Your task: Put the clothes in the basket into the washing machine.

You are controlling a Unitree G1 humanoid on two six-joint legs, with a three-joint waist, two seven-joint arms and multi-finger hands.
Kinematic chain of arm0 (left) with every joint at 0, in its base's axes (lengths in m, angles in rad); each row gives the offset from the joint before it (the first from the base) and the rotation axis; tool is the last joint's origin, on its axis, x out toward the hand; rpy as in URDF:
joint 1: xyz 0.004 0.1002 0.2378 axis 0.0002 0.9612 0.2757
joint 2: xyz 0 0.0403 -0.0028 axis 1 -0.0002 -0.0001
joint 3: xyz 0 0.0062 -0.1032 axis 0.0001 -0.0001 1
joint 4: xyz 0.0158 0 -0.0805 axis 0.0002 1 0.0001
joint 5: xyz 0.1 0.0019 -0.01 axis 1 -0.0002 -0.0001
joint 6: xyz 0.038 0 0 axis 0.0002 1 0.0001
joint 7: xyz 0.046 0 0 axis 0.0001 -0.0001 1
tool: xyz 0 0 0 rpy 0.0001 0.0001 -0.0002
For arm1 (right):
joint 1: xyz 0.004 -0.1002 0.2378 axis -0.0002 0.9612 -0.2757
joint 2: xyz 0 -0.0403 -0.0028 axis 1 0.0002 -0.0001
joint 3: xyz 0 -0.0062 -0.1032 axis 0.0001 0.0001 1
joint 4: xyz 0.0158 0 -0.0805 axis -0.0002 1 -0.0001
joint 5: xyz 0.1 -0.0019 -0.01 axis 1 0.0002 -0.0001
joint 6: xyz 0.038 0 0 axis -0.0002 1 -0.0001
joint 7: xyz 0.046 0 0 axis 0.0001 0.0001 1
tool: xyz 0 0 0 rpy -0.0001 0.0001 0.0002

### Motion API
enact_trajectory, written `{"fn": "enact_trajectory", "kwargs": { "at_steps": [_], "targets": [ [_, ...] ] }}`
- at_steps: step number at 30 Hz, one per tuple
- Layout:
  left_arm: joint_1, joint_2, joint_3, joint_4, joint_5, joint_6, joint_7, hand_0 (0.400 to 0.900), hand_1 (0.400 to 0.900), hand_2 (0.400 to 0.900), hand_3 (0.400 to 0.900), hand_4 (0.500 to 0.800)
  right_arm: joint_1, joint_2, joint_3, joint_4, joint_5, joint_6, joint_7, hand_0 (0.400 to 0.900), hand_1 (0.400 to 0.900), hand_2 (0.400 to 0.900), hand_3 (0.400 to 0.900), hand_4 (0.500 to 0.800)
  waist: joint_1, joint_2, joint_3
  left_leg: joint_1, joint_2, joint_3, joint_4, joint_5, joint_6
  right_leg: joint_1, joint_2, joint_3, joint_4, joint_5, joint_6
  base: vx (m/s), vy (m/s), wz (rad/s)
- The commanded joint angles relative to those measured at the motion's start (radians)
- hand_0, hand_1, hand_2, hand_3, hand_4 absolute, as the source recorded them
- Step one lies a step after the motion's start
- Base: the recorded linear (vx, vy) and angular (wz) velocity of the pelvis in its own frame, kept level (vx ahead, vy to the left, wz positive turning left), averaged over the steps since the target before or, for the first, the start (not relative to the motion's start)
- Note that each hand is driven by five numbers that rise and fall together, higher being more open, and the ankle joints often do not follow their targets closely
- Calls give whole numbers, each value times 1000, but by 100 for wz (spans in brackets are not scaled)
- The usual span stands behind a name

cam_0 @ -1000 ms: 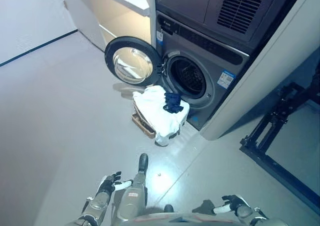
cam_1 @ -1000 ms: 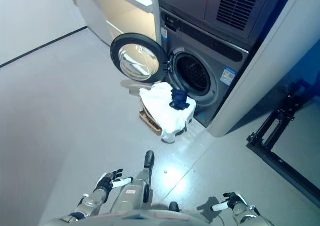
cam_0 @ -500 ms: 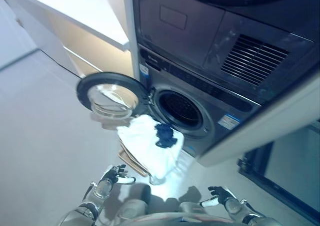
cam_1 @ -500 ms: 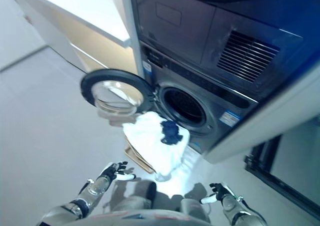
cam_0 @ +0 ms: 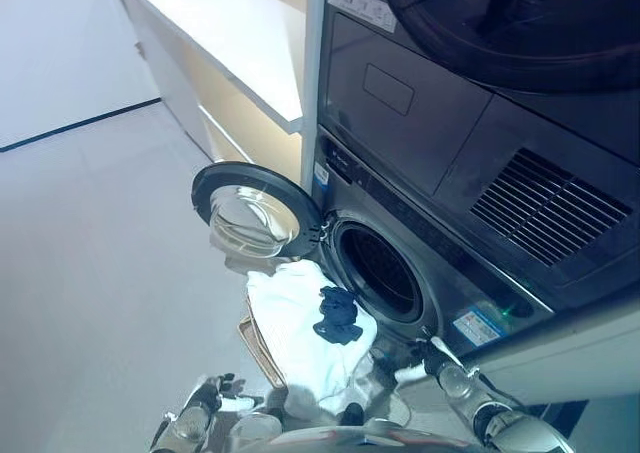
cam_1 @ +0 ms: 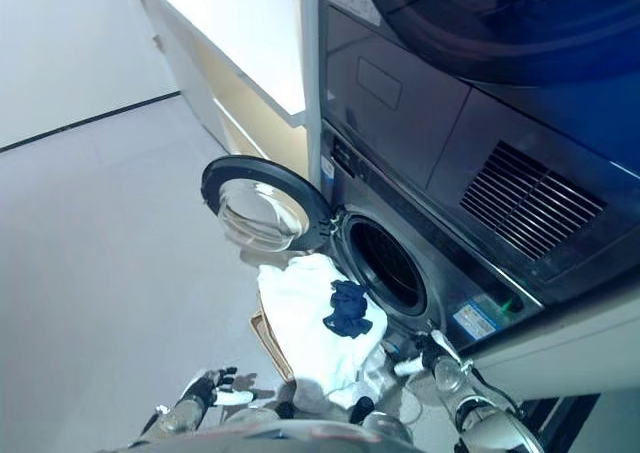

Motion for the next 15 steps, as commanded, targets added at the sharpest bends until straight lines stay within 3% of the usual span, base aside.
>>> {"fn": "enact_trajectory", "kwargs": {
  "at_steps": [1, 7, 14, 15],
  "targets": [
    [-42, 39, 39, -4, -8, -22, 16, 900, 900, 900, 900, 800, -65, -41, -28, -53, 116, -43, 4, 900, 900, 900, 900, 800, 16, -9, -27, -53, -42, 4, -50, 39, 15, 0, -68, -12, 127, -16, 81, 33, -96, 34],
    [-47, 72, 50, -40, -51, -30, 33, 900, 900, 900, 900, 800, -161, -31, 19, -114, 161, -65, 15, 900, 900, 900, 900, 800, 55, -33, 30, -118, -22, -32, -49, 61, -10, -46, -75, -73, 170, -42, 78, -48, -95, 33],
    [-187, 109, -4, -91, -133, -59, 110, 900, 900, 900, 900, 800, -343, -53, 133, -160, 84, -77, -71, 900, 900, 900, 900, 800, 95, -34, 189, -342, -28, -81, 40, 99, -42, -211, -94, -130, 269, -76, 68, -176, -102, 41],
    [-208, 114, -16, -99, -148, -64, 124, 900, 900, 900, 900, 800, -379, -59, 166, -153, 46, -73, -86, 900, 900, 900, 900, 800, 98, -37, 209, -364, -27, -79, 62, 72, -47, -239, -97, -119, 311, -117, 71, -72, -86, 24]
  ]
}}
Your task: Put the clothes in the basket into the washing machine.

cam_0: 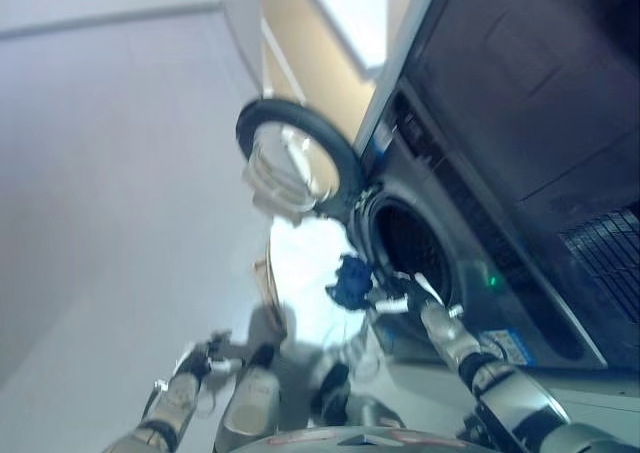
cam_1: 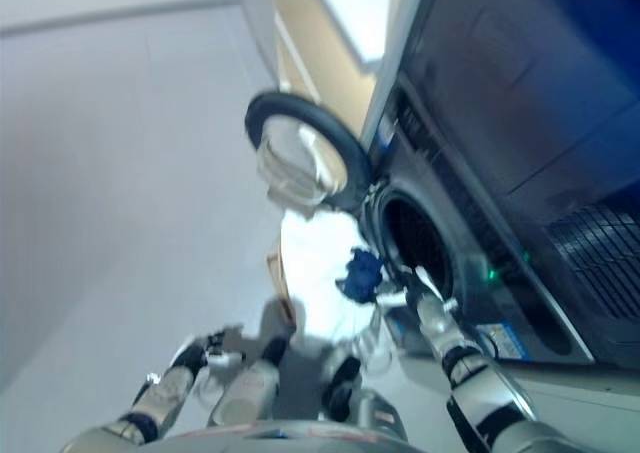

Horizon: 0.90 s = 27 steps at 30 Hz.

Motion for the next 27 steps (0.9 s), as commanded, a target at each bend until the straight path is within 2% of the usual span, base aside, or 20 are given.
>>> {"fn": "enact_trajectory", "kwargs": {
  "at_steps": [1, 3, 8, 15, 22, 27],
  "targets": [
    [-55, 45, -6, -57, -67, -64, 72, 900, 900, 900, 900, 800, -130, -61, 59, -67, -109, -42, -92, 900, 900, 900, 900, 800, 21, 23, 98, -18, -23, 20, -88, 53, -8, -25, -78, 41, 244, -119, 98, -66, -68, 20],
    [-87, 55, -20, -62, -84, -72, 94, 900, 900, 900, 900, 800, -205, -93, 123, -29, -208, -26, -139, 900, 900, 900, 900, 800, 36, 36, 130, -76, -39, 8, -50, 50, -7, -77, -93, 38, 291, -138, 94, -107, 3, 19],
    [-158, 62, -49, -44, -107, -86, 143, 900, 900, 900, 900, 800, -328, -158, 181, 24, -316, -1, -211, 900, 900, 900, 900, 800, 40, 65, 186, -223, -79, -2, 28, 47, -7, -215, -128, 42, 406, -178, 87, -53, 7, 25],
    [-230, 61, -86, -56, -138, -93, 179, 900, 900, 900, 900, 800, -470, -222, 242, 117, -415, 48, -266, 900, 900, 900, 900, 800, 43, 76, 216, -385, -127, -8, 139, 22, 3, -376, -173, 67, 566, -244, 66, -11, 15, 16],
    [-276, 37, -121, -108, -183, -96, 198, 900, 900, 900, 900, 800, -554, -263, 259, 187, -427, 78, -265, 900, 900, 900, 900, 800, 36, 91, 232, -496, -159, 2, 197, 17, 10, -487, -206, 84, 637, -263, 53, -9, 14, 9],
    [-281, 17, -134, -130, -192, -94, 198, 900, 900, 900, 900, 800, -575, -288, 268, 218, -440, 94, -262, 900, 900, 900, 900, 800, 24, 103, 233, -538, -167, 12, 210, 19, 13, -544, -214, 109, 669, -275, 39, -20, 24, -4]
  ]
}}
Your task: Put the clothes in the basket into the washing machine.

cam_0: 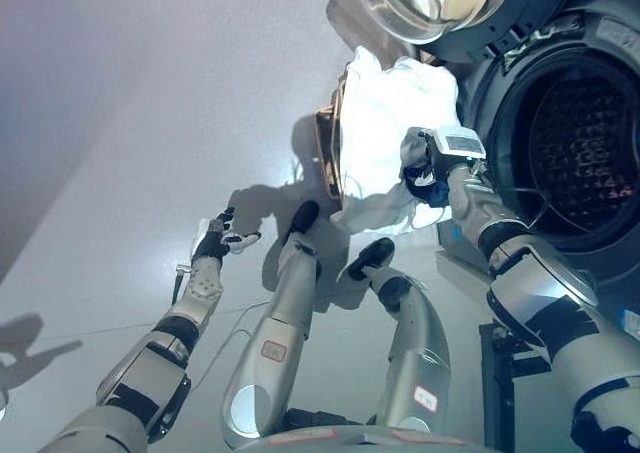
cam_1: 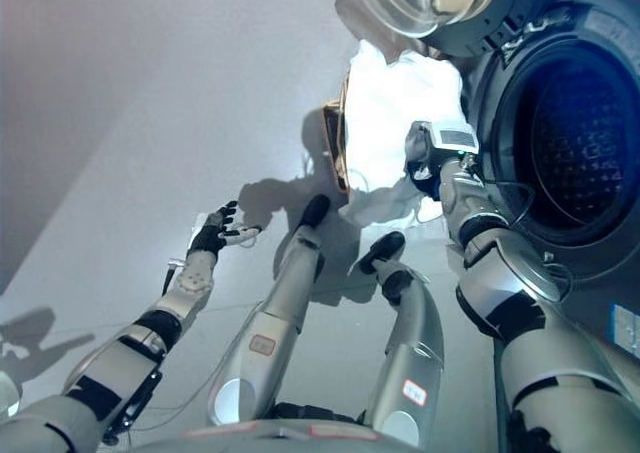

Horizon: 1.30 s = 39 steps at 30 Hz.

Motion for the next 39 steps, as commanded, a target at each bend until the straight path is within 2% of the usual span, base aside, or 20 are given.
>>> {"fn": "enact_trajectory", "kwargs": {
  "at_steps": [1, 7, 13, 17, 20, 21, 22, 35, 39],
  "targets": [
    [46, -10, 9, -4, -26, -30, 35, 900, 900, 900, 900, 800, -29, -127, 27, 32, -25, 26, -44, 900, 900, 900, 900, 800, -7, 57, -15, 32, -17, 15, -126, 10, 9, 29, 3, 77, 154, -129, 62, -50, 23, -7],
    [54, -19, 6, -20, -46, -34, 34, 900, 900, 900, 900, 800, -44, -174, 25, 80, -25, 38, -34, 900, 900, 900, 900, 800, -30, 90, -30, -67, -33, 43, -76, 14, 9, -83, -11, 124, 208, -136, 48, -61, 24, -3],
    [71, -24, 26, -46, -86, -43, 36, 900, 900, 900, 900, 800, -119, -286, 57, 85, 9, 26, -2, 900, 900, 900, 900, 800, -44, 116, -63, -183, -45, 88, -22, 14, 13, -245, -17, 209, 279, -146, 28, -54, 63, -12],
    [89, -39, 34, -40, -100, -41, 32, 900, 900, 900, 900, 800, -183, -309, 105, 78, 18, 16, 27, 900, 900, 900, 900, 800, -54, 120, -69, -219, -43, 109, 5, 11, 18, -301, -17, 252, 306, -143, 26, -2, 47, -18],
    [93, -46, 38, -25, -106, -42, 36, 900, 900, 900, 900, 800, -199, -312, 122, 71, 20, 11, 30, 900, 900, 900, 900, 800, -59, 121, -72, -229, -44, 115, 16, 6, 21, -315, -20, 258, 310, -141, 29, 13, -4, -5],
    [92, -49, 40, -18, -110, -42, 38, 900, 900, 900, 900, 800, -203, -313, 123, 71, 22, 11, 30, 786, 786, 786, 786, 732, -61, 121, -73, -231, -46, 116, 15, 5, 21, -320, -20, 259, 311, -142, 30, 20, -31, 3],
    [90, -51, 42, -15, -112, -41, 40, 900, 900, 900, 900, 800, -206, -316, 126, 68, 23, 9, 27, 400, 400, 400, 400, 500, -65, 121, -74, -235, -46, 118, 16, 6, 21, -323, -21, 261, 312, -141, 31, 0, 0, 0],
    [89, -50, 58, 43, -125, -49, 56, 900, 900, 900, 900, 800, -267, -270, 142, 1, 76, 9, 7, 400, 400, 400, 400, 500, -87, 92, -77, -139, -25, 120, -88, 35, 32, -241, 5, 249, 247, -110, 55, 28, -12, -6],
    [106, -43, 68, 59, -125, -53, 57, 900, 900, 900, 900, 800, -258, -262, 78, -28, 163, -2, -14, 400, 400, 400, 400, 500, -99, 88, -84, -63, -7, 117, -165, 60, 26, -175, 21, 234, 188, -89, 67, 20, 1, -10]
  ]
}}
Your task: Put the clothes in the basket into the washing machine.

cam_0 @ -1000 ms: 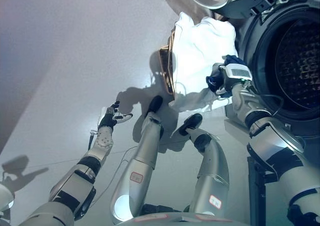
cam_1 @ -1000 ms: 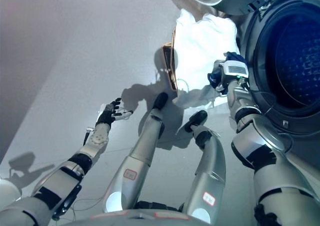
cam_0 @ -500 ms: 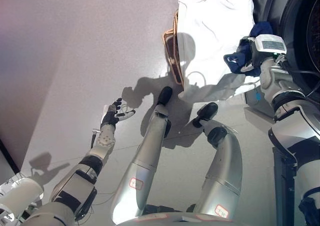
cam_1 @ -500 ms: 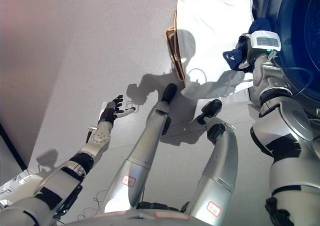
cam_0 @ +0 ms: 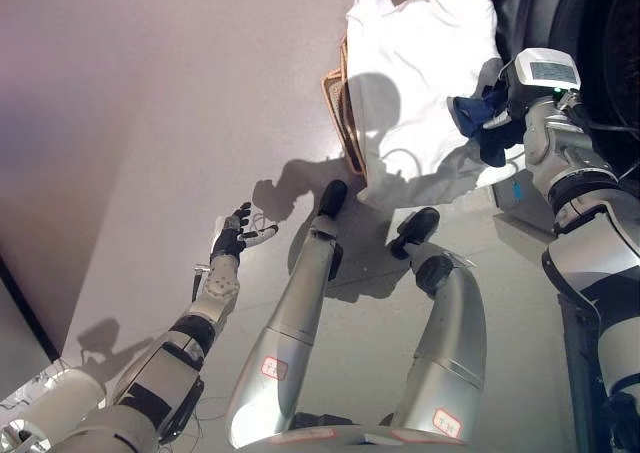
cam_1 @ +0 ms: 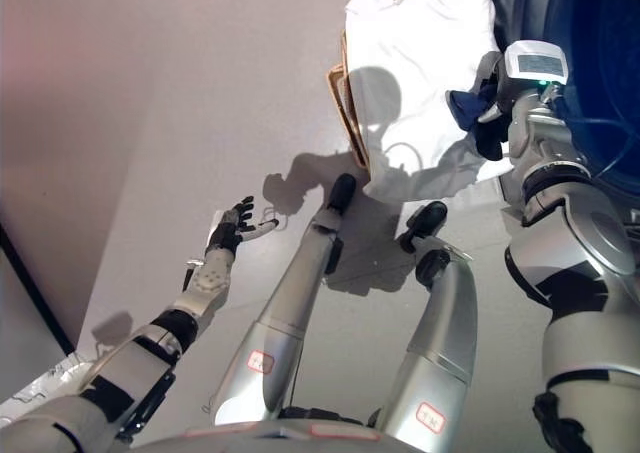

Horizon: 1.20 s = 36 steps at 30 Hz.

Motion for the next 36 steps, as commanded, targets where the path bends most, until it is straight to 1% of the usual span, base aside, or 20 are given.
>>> {"fn": "enact_trajectory", "kwargs": {
  "at_steps": [1, 4, 8, 9, 12, 13, 14, 15, 16, 20, 21, 26, 27, 28, 29, 30, 31, 32, 33, 36],
  "targets": [
    [99, 28, 70, 68, -34, -31, 42, 900, 900, 900, 900, 800, -47, -31, -8, -19, 127, 1, -63, 400, 400, 400, 400, 500, -46, 8, -46, 159, 13, -41, -282, 70, -21, 135, 43, 30, 53, -105, 53, 30, 9, -17],
    [113, 38, 78, 91, -33, -31, 39, 900, 900, 900, 900, 800, -47, 17, -92, -30, 238, -12, -83, 400, 400, 400, 400, 500, -56, 11, -57, 227, 31, -37, -343, 90, -26, 213, 70, 14, -23, -84, 62, 36, 10, -19],
    [145, 30, 84, 115, -22, -36, 37, 900, 900, 900, 900, 800, 40, 116, -342, -46, 546, -86, -152, 400, 400, 400, 400, 500, -72, 28, -77, 327, 60, -26, -431, 115, -34, 322, 109, 12, -140, -59, 67, 67, 23, -31],
    [154, 27, 83, 124, -12, -37, 39, 900, 900, 900, 900, 800, 82, 144, -420, -28, 628, -113, -167, 400, 400, 400, 400, 500, -72, 37, -82, 361, 68, -23, -460, 122, -36, 364, 118, 11, -182, -53, 70, 83, 44, -32],
    [187, 17, 76, 112, 23, -46, 42, 900, 900, 900, 900, 800, 211, 197, -560, -4, 745, -166, -164, 400, 400, 400, 400, 500, -63, 80, -94, 428, 80, -24, -507, 134, -34, 443, 131, 8, -267, -37, 76, 74, 29, -15],
    [198, -11, 57, 97, 47, -47, 44, 900, 900, 900, 900, 800, 362, 274, -630, 18, 769, -181, -161, 400, 400, 400, 400, 500, -59, 112, -95, 448, 79, -25, -521, 135, -30, 468, 125, 3, -292, -32, 81, 73, 12, 16],
    [208, -11, 59, 88, 58, -58, 34, 900, 900, 900, 900, 800, 386, 248, -715, 43, 885, -206, -125, 400, 400, 400, 400, 500, -50, 134, -106, 463, 75, -30, -532, 139, -33, 492, 122, 0, -312, -34, 84, 52, 12, 25],
    [217, 0, 60, 78, 58, -62, 34, 900, 900, 900, 900, 800, 359, 210, -724, 45, 939, -221, -110, 400, 400, 400, 400, 500, -37, 148, -112, 479, 80, -33, -545, 142, -34, 506, 120, -5, -326, -32, 85, -61, 66, 16],
    [242, 1, 60, 49, 64, -73, 39, 900, 900, 900, 900, 800, 370, 204, -808, 11, 1062, -252, -112, 400, 400, 400, 400, 500, -37, 172, -111, 482, 86, -27, -562, 172, -30, 508, 119, -10, -348, 7, 83, -75, 102, -2],
    [279, -6, 50, 38, 79, -71, 36, 900, 900, 900, 900, 800, 427, 225, -904, 4, 1207, -304, -97, 400, 400, 400, 400, 500, -33, 201, -131, 520, 88, -13, -583, 148, -31, 541, 122, 20, -382, -11, 94, 47, 60, -13],
    [287, -10, 45, 39, 85, -72, 38, 900, 900, 900, 900, 800, 400, 216, -950, -5, 1296, -338, -91, 400, 400, 400, 400, 500, -21, 234, -131, 510, 88, -5, -576, 171, -28, 534, 118, 18, -387, 15, 89, -112, 106, -12],
    [300, -22, 12, 17, 90, -76, 28, 900, 900, 900, 900, 800, 308, 114, -988, -4, 1360, -359, -90, 400, 400, 400, 400, 500, 10, 285, -148, 511, 76, -6, -574, 169, -29, 527, 101, 30, -373, 5, 92, 0, 43, 2],
    [301, -26, 5, 17, 90, -76, 22, 900, 900, 900, 900, 800, 282, 90, -989, -2, 1377, -364, -87, 400, 400, 400, 400, 500, 14, 288, -159, 523, 74, -12, -580, 148, -32, 533, 98, 41, -366, -25, 99, 14, 14, 12],
    [304, -30, -4, 13, 91, -76, 19, 900, 900, 900, 900, 800, 266, 72, -996, -1, 1400, -366, -77, 400, 400, 400, 400, 500, 23, 303, -155, 514, 76, -9, -583, 172, -31, 522, 95, 29, -363, -2, 95, 128, -31, 15],
    [302, -33, -8, 9, 94, -74, 16, 900, 900, 900, 900, 800, 260, 55, -996, 9, 1401, -364, -77, 400, 400, 400, 400, 500, 24, 299, -165, 526, 75, -13, -591, 151, -34, 533, 93, 40, -364, -29, 101, -74, 46, 3],
    [302, -34, -13, 5, 96, -72, 13, 900, 900, 900, 900, 800, 248, 36, -1002, 7, 1418, -367, -71, 400, 400, 400, 400, 500, 30, 310, -160, 519, 76, -11, -591, 175, -33, 523, 94, 32, -362, -4, 96, 134, -44, 10],
    [303, -39, -16, 3, 96, -70, 11, 900, 900, 900, 900, 800, 241, 22, -1000, -1, 1425, -369, -65, 400, 400, 400, 400, 500, 30, 306, -168, 531, 74, -15, -598, 154, -36, 533, 92, 43, -362, -30, 102, -75, 41, 1],
    [305, -40, -19, 2, 97, -70, 8, 900, 900, 900, 900, 800, 234, 8, -1001, 2, 1428, -373, -64, 400, 400, 400, 400, 500, 35, 315, -162, 522, 77, -11, -599, 177, -35, 524, 92, 32, -362, -6, 98, 134, -48, 11],
    [306, -43, -21, 0, 98, -69, 4, 900, 900, 900, 900, 800, 224, -4, -999, -4, 1440, -376, -57, 400, 400, 400, 400, 500, 36, 311, -172, 534, 76, -16, -605, 157, -38, 534, 91, 43, -362, -33, 103, 32, -7, 6],
    [310, -44, -26, -15, 94, -74, -7, 900, 900, 900, 900, 800, 203, -33, -1001, -28, 1467, -394, -40, 400, 400, 400, 400, 500, 44, 319, -175, 538, 77, -18, -614, 162, -41, 534, 87, 40, -358, -38, 104, 64, -31, 10]
  ]
}}
